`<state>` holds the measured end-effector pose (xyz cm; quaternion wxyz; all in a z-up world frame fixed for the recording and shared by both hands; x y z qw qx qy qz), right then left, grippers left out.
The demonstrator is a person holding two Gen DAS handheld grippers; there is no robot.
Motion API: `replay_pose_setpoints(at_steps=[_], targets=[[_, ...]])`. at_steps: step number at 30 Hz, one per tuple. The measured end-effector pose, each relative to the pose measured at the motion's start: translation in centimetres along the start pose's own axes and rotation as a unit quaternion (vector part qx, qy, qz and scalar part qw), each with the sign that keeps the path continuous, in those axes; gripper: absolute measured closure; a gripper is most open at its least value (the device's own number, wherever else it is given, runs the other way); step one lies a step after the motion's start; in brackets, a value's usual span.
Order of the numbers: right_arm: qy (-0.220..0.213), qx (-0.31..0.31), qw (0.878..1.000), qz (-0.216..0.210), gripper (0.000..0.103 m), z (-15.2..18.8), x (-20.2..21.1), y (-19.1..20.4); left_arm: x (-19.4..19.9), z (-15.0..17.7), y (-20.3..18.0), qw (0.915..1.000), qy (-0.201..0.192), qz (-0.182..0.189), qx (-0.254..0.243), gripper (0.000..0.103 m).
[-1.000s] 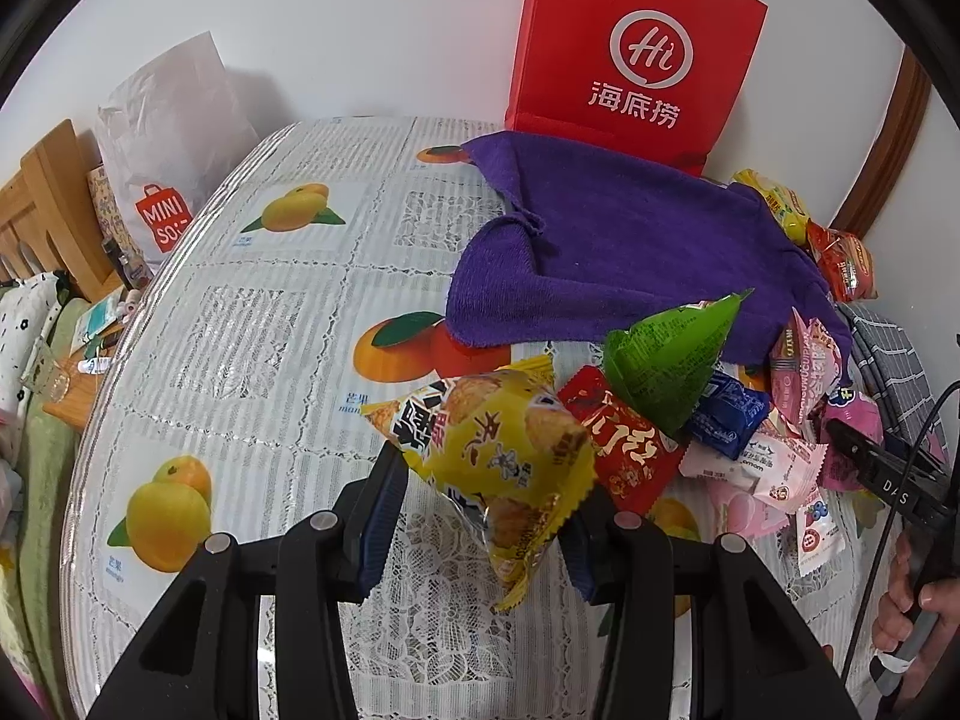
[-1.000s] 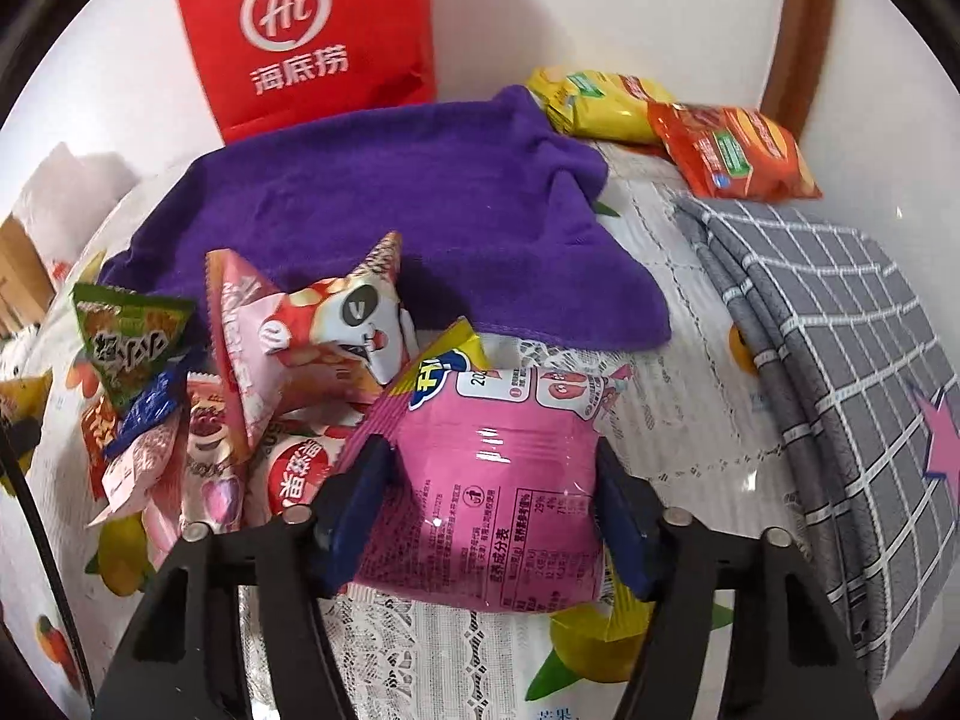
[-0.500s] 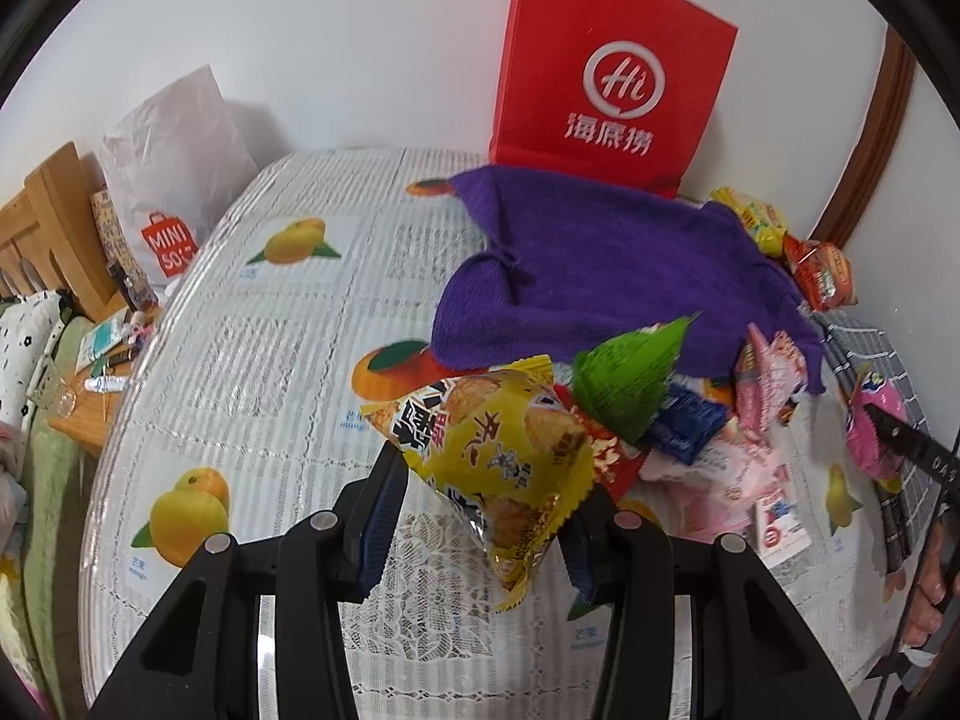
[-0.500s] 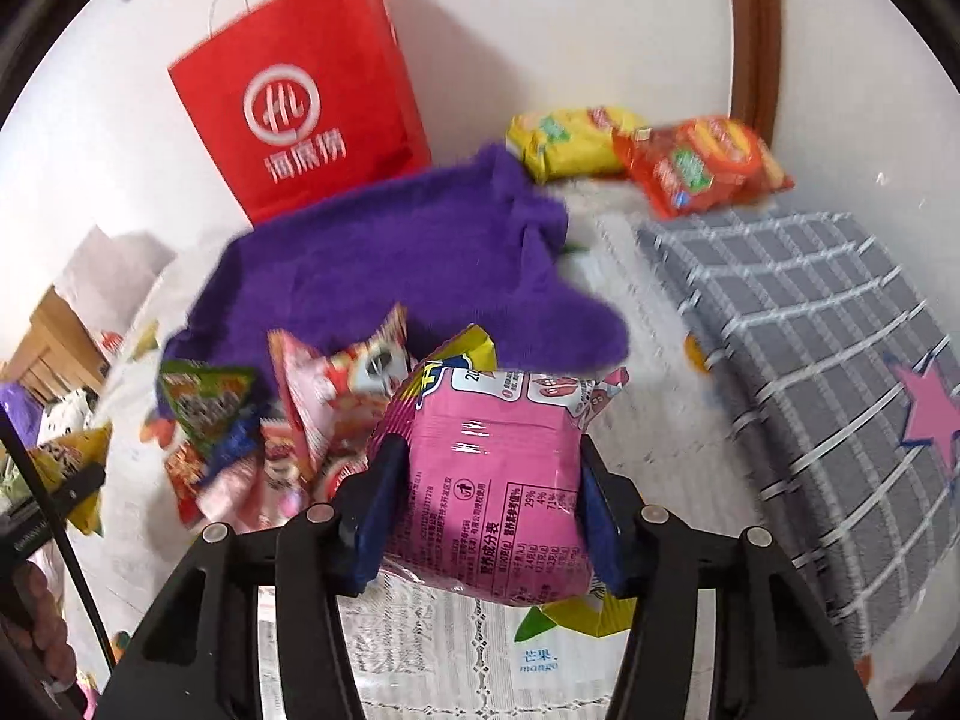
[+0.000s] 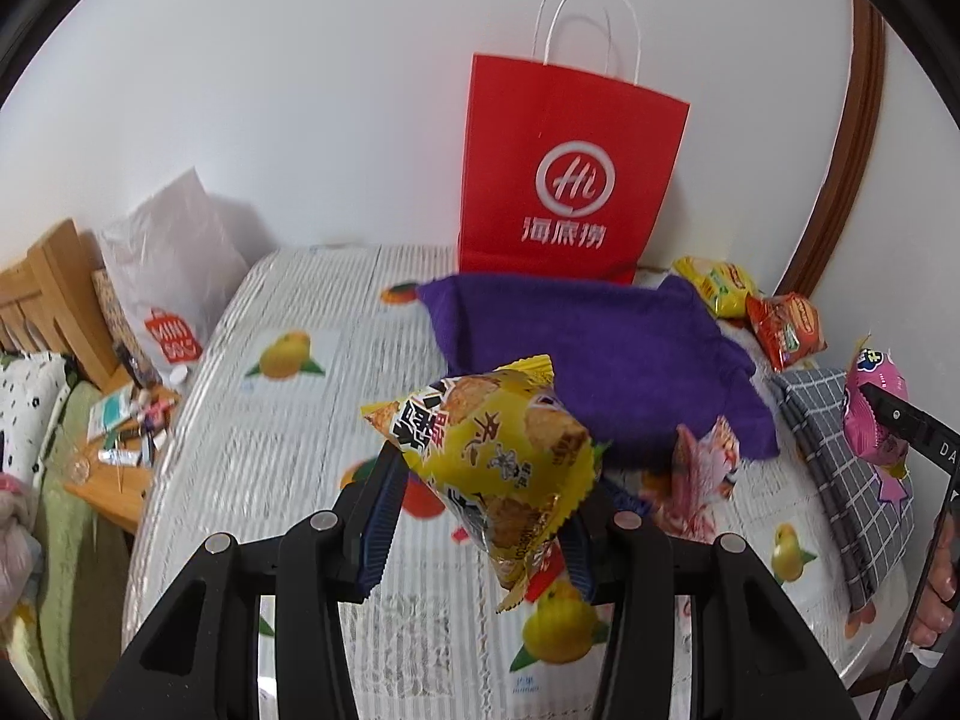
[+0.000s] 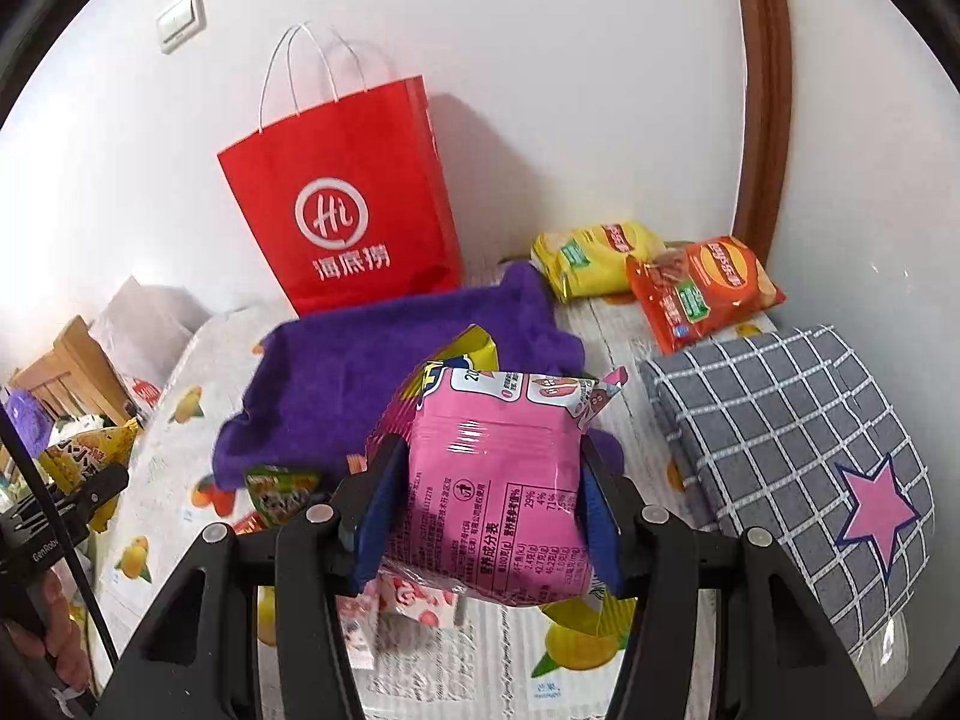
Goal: Organize snacks
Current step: 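Carry the yellow candy and pink packet over the purple towel with both tools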
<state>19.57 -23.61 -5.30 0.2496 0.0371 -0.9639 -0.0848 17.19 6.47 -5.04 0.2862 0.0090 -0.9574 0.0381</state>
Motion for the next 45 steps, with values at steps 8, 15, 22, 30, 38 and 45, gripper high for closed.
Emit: replay_pose_setpoints(at_steps=[8,15,22,30,38,45], targets=[[-0.006,0.005,1.0,-0.016,0.049,-2.7,-0.7,1.5,-0.6,-2.5,-0.8,0.9999,-0.012,0.002,-0.005,0.059],[-0.007,0.008,1.0,-0.023,0.049,-3.8,-2.6,2.1,-2.9,-4.0,-1.4,0.9998,-0.013,0.004,-0.013,0.059],[-0.006,0.012,0.999,-0.029,0.049,-5.0,-5.7,2.5,-6.4,-5.6,-2.2,0.9997,-0.014,0.006,-0.021,0.059],[0.014,0.016,0.999,-0.024,0.049,-5.2,-10.3,2.4,-10.7,-6.5,-2.9,0.9996,-0.008,0.014,-0.024,0.059],[0.026,0.012,0.999,-0.021,0.049,-4.9,-14.4,2.5,-14.5,-6.6,-3.3,0.9993,-0.001,0.023,-0.029,0.059],[0.044,0.013,0.999,-0.019,0.049,-4.3,-17.9,2.9,-17.2,-6.6,-3.0,0.9994,0.008,0.024,-0.023,0.059]])
Point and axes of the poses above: each gripper's, at about its wrist camera, not at the fingertips, and x roughly against the way its jaws point, y to its left, z to its underside, the point moved 2 cm from there along -x, roughly the way its jaws point, and after that the axes turned 12 degrees about -y, right-handed, at the moved point
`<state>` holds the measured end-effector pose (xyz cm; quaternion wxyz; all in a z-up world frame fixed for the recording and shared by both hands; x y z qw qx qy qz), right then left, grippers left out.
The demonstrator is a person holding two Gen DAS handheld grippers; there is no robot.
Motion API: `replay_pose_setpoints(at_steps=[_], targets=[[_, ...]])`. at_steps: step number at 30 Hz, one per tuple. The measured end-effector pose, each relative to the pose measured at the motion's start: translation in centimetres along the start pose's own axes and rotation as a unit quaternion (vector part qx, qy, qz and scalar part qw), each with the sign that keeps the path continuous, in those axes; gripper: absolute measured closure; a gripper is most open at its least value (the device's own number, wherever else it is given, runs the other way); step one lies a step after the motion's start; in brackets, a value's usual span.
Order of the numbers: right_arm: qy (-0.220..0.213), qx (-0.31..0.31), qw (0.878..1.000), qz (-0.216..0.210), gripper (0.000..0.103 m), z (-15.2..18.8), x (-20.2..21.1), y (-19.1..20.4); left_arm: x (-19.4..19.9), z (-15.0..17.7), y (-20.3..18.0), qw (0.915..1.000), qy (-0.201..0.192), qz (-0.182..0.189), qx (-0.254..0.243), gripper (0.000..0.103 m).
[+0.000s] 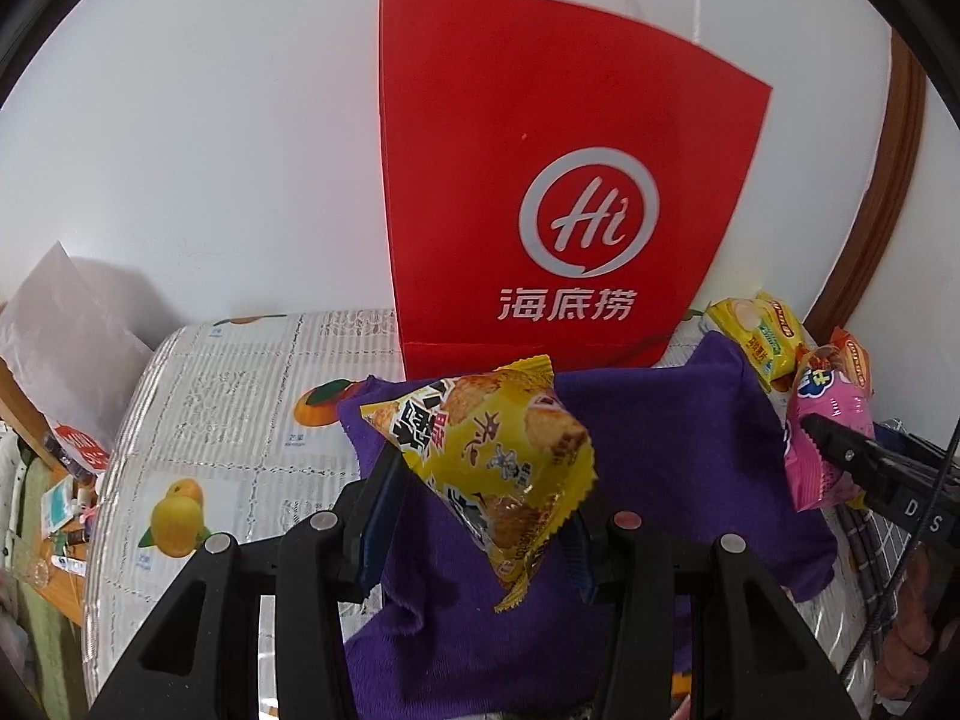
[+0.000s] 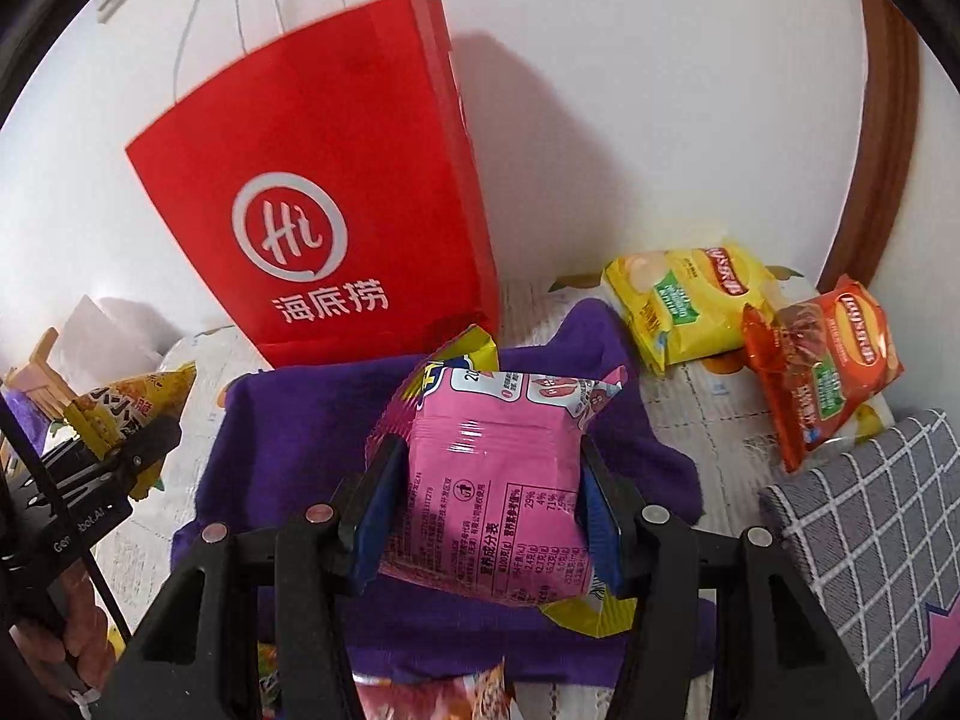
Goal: Organize snacks
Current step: 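Carry the yellow candy and pink packet over the purple towel with both tools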
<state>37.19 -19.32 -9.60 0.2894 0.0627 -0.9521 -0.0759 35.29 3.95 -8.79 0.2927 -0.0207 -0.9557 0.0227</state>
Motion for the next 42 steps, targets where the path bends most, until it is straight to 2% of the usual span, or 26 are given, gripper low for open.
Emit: replay_pose_setpoints(at_steps=[4,11,20,42], targets=[[0.004,-0.003,1.0,-0.002,0.049,0.1,-1.7,0.1,-1.5,-0.1,0.4,1.0,0.004,-0.002,0.0,0.059],[0.01,-0.01,1.0,-0.005,0.048,0.0,-4.2,0.1,-3.9,-0.3,1.3,0.9995,0.008,0.01,0.028,0.059],[0.025,-0.01,1.0,0.001,0.048,0.7,-6.9,-0.3,-6.1,0.6,0.7,0.9995,0.028,-0.006,0.013,0.059],[0.065,-0.014,0.998,-0.007,0.047,2.3,-9.8,-0.7,-7.9,2.3,1.2,0.9986,0.049,-0.006,0.018,0.059]])
Point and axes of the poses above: each gripper's, at about its wrist camera, not at the fingertips, and x roughly against the way its jaws point, y to its left, z to its underside, the point moved 2 cm from there along -x, roughly the way its jaws point, and after that the axes turned 12 degrees about -y, right-handed, at the moved point
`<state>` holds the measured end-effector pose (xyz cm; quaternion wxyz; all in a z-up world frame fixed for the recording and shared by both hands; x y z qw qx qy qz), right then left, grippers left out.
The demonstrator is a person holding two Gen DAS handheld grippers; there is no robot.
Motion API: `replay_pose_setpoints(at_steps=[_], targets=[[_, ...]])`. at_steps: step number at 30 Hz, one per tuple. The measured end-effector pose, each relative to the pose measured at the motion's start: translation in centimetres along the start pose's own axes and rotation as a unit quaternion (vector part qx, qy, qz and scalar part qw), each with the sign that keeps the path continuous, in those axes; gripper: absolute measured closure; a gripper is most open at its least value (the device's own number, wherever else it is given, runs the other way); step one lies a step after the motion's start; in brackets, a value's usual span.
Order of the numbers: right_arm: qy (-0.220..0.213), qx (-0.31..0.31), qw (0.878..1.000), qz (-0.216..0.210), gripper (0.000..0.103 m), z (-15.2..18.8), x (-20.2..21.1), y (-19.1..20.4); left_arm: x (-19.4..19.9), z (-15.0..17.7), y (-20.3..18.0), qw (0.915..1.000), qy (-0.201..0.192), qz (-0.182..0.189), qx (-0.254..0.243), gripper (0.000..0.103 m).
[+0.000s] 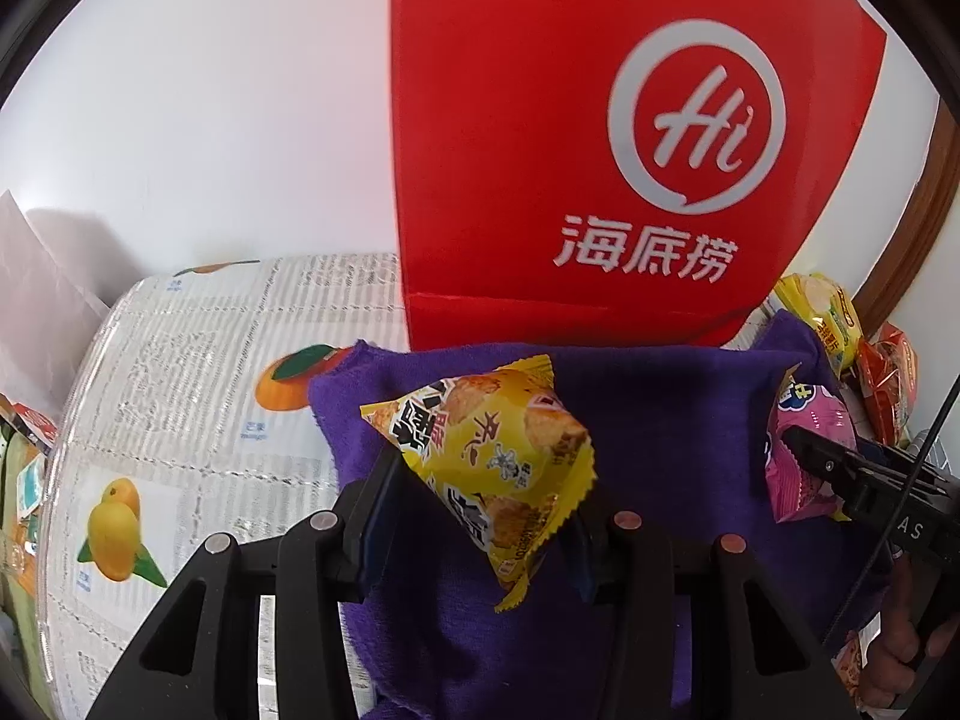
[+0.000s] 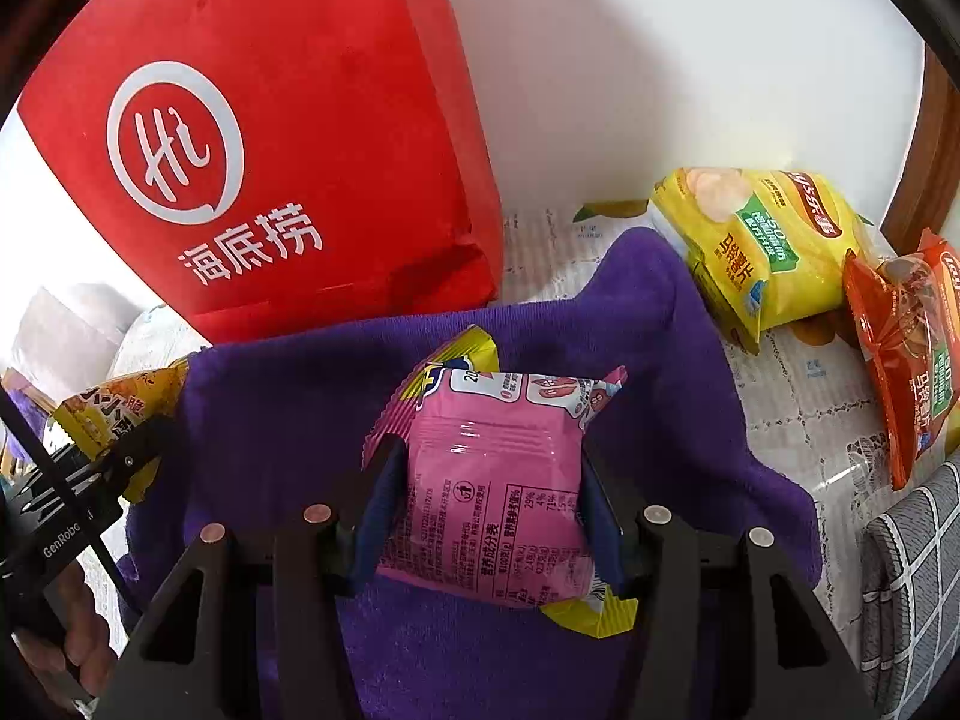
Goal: Organize snacks
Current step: 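Carry the yellow candy and pink packet over the purple towel with both tools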
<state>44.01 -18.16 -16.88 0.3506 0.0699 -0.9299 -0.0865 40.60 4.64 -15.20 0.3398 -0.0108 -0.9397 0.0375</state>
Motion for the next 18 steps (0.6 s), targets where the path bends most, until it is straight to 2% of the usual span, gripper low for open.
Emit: replay_pose_setpoints(at_steps=[7,18], targets=[[0.018,-0.006,1.0,0.015,0.047,0.2,-0.4,-0.9,-0.2,0.6,-1.2,0.9998,0.004,0.006,-0.016,0.059],[0.025,0.0,1.0,0.017,0.044,0.5,-0.6,-0.9,-0.7,0.7,-0.4,0.9999,0.009,0.003,-0.007,0.059]])
Point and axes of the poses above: each gripper's, at about its wrist camera, not at the fingertips, and x roughly against the way its jaws point, y to its left, z to its underside, the point moved 2 cm from there along -x, roughly the way its jaws point, and after that the axes turned 12 degrees about -y, right-handed, at the moved point
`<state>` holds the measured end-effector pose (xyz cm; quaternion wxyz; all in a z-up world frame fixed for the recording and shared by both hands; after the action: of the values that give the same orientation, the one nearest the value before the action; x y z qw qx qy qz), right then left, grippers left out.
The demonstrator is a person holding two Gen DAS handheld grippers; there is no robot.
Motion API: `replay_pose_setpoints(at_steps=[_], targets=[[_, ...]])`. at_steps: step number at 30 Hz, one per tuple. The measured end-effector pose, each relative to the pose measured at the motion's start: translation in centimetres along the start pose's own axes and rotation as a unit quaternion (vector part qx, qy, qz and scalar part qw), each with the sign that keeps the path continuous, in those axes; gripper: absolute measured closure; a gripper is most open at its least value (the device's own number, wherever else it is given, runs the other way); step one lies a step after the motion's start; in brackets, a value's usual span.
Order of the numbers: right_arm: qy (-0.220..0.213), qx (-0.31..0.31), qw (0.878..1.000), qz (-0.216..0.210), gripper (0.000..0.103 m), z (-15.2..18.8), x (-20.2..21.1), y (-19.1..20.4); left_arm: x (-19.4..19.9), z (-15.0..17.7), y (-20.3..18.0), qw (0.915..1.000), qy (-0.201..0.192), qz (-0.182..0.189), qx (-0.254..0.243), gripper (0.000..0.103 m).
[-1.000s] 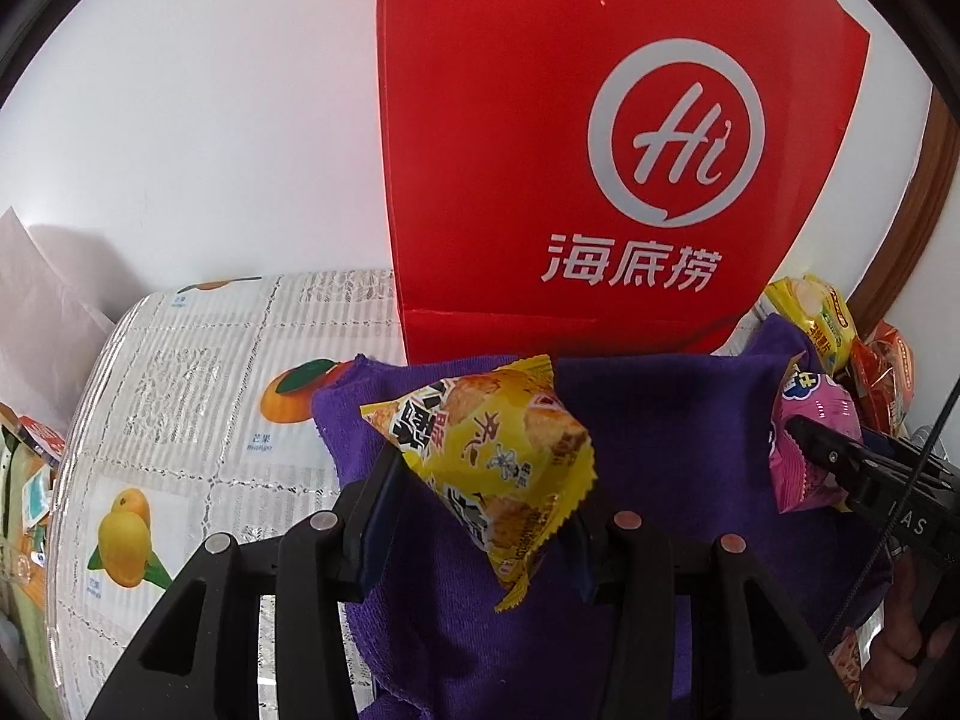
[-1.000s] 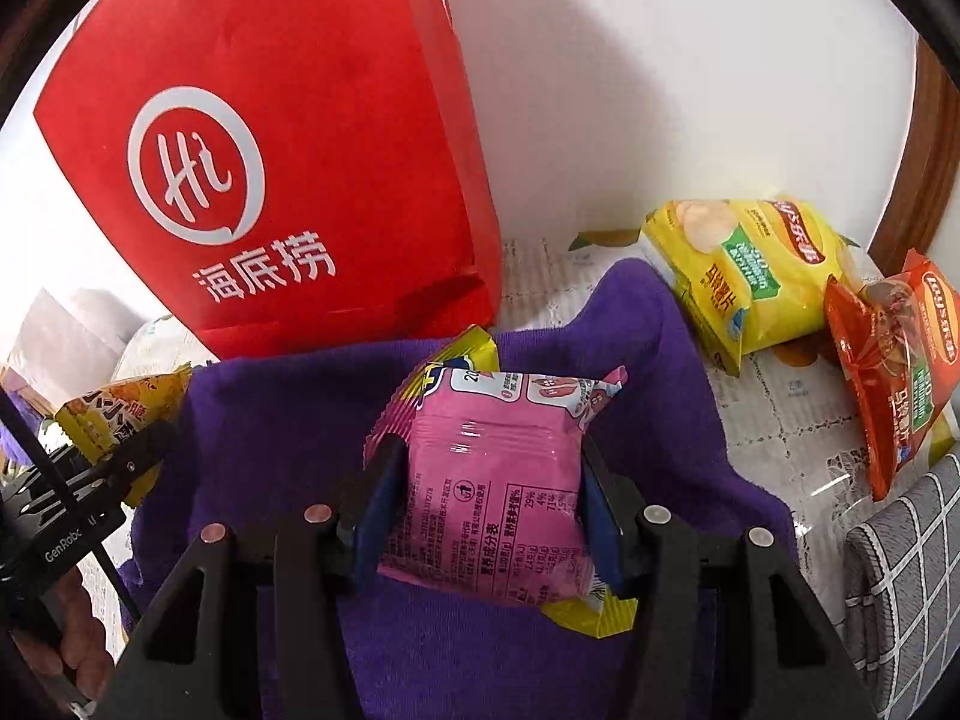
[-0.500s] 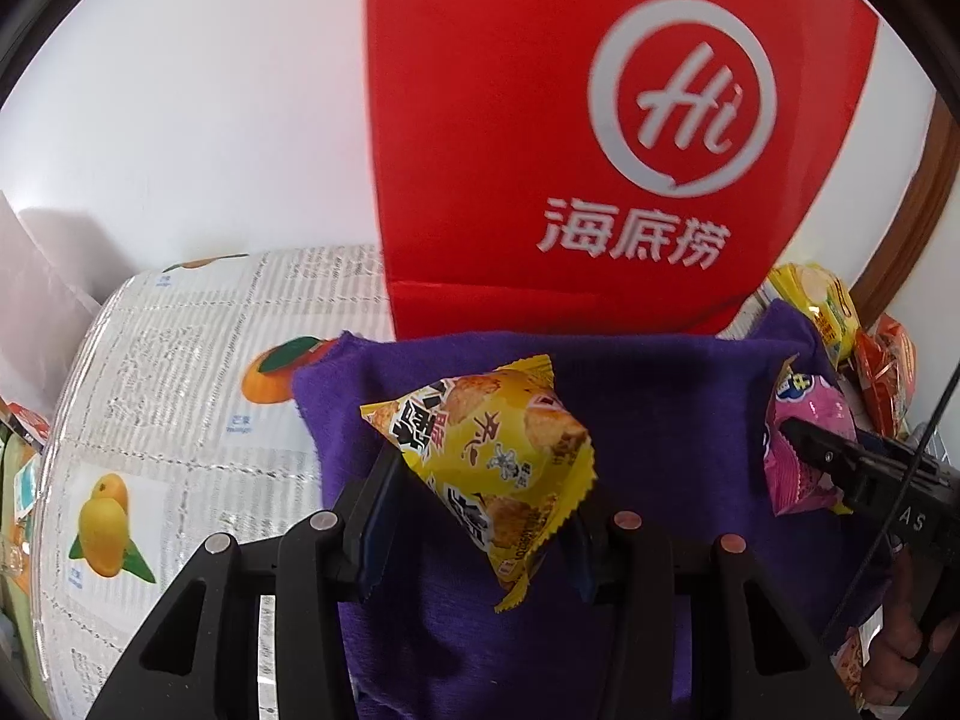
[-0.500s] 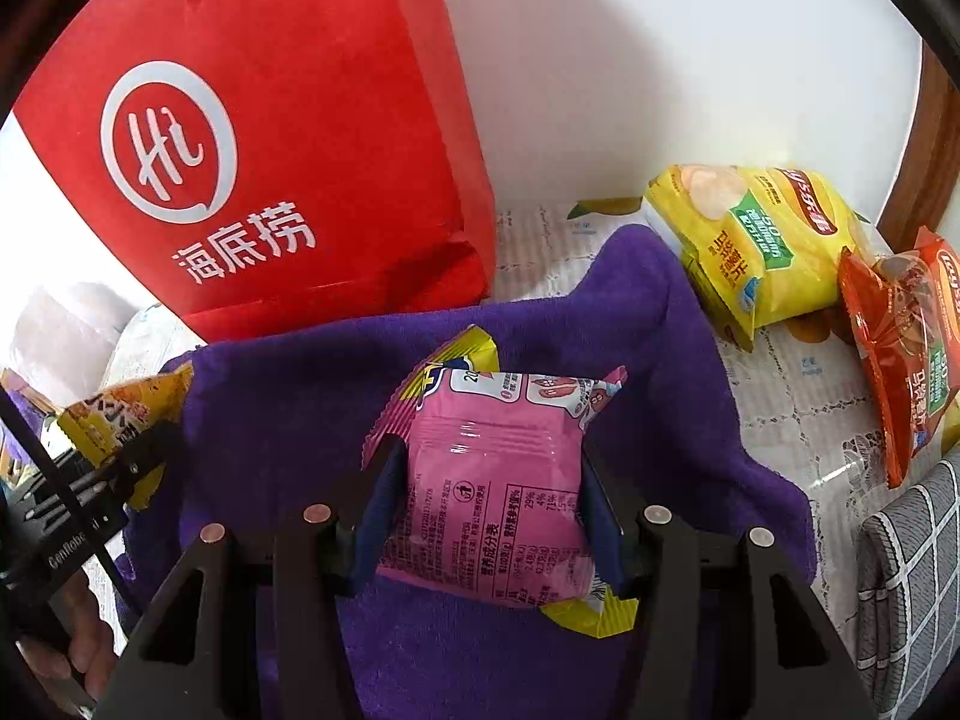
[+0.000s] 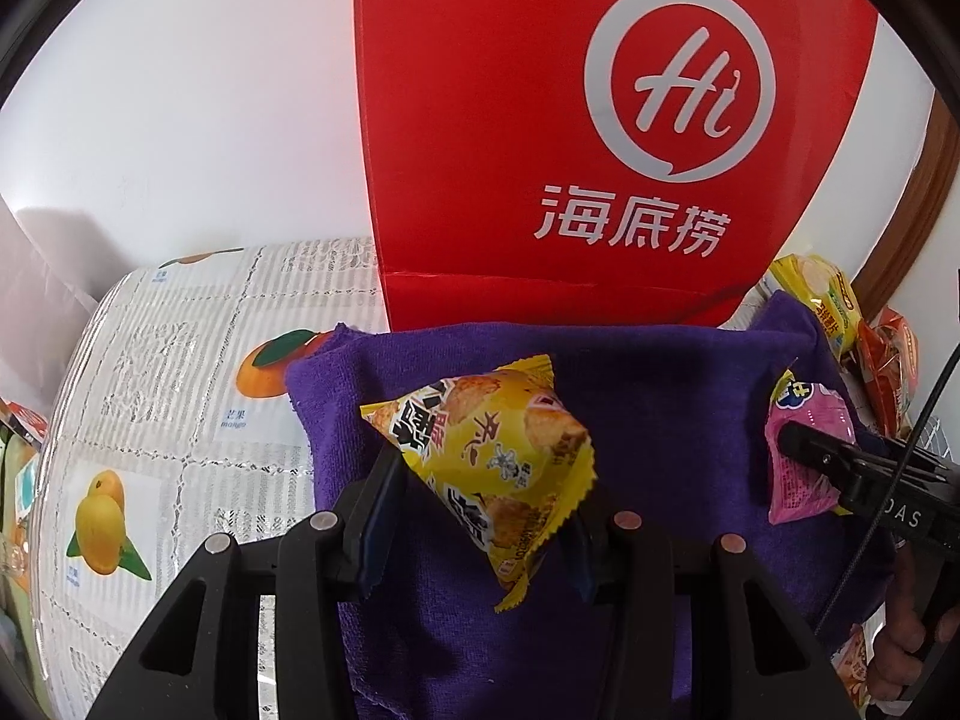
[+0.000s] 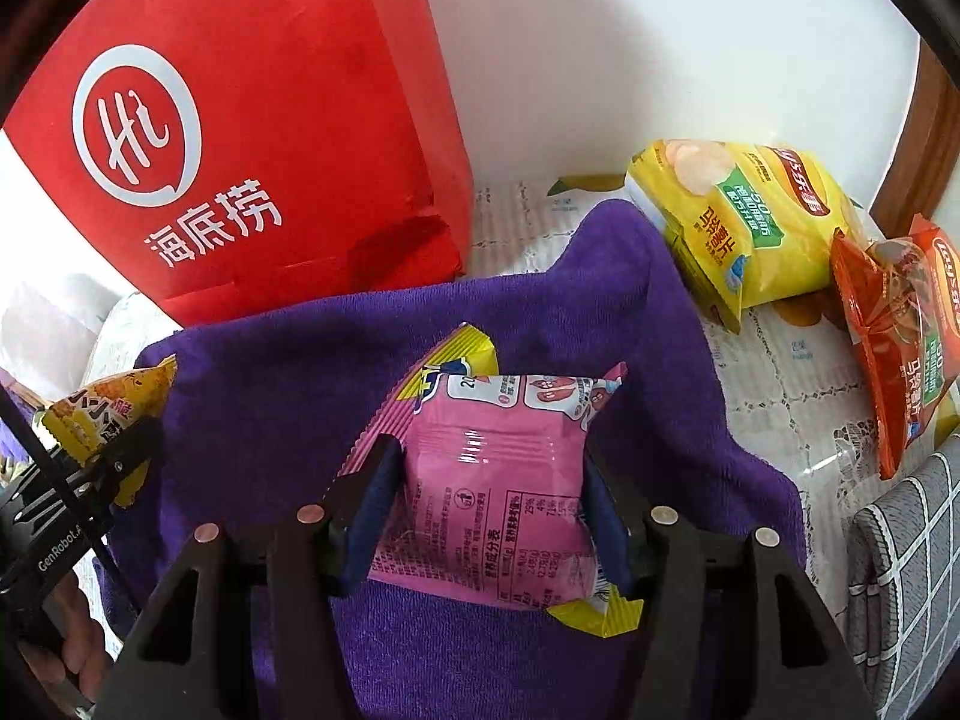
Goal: Organize snacks
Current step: 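Carry the yellow candy and pink packet over the purple towel with both tools, then open both tools to drop the candy and packet onto the towel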
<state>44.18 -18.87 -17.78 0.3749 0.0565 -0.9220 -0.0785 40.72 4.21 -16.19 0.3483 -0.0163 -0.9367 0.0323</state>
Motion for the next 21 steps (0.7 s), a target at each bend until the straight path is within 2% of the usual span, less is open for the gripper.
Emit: replay_pose_setpoints(at_steps=[9,12,14,21], targets=[[0.003,0.006,1.0,-0.01,0.041,0.0,0.1,0.2,0.7,0.0,-0.6,0.9998,-0.005,0.018,0.001,0.058],[0.002,0.005,1.0,-0.017,0.036,0.0,0.4,0.2,1.0,0.1,-1.1,0.9997,-0.008,0.024,-0.002,0.058],[-0.004,0.009,1.0,-0.019,0.029,-0.2,0.7,0.3,0.8,0.2,-1.3,0.9996,-0.004,0.028,-0.004,0.058],[-0.037,0.034,0.999,-0.014,0.023,-0.7,1.9,1.0,0.1,0.7,-1.6,0.9992,0.013,0.038,-0.004,0.058]])
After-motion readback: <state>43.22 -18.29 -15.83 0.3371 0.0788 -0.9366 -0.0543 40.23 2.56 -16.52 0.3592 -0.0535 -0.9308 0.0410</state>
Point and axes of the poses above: each gripper's, at about its wrist camera, not at the fingertips, and x roughly against the way its jaws point, y to its left, z to its underside, the point moved 2 cm from there along -x, roughly the way its jaws point, and after that the axes turned 12 degrees about -y, right-handed, at the moved point
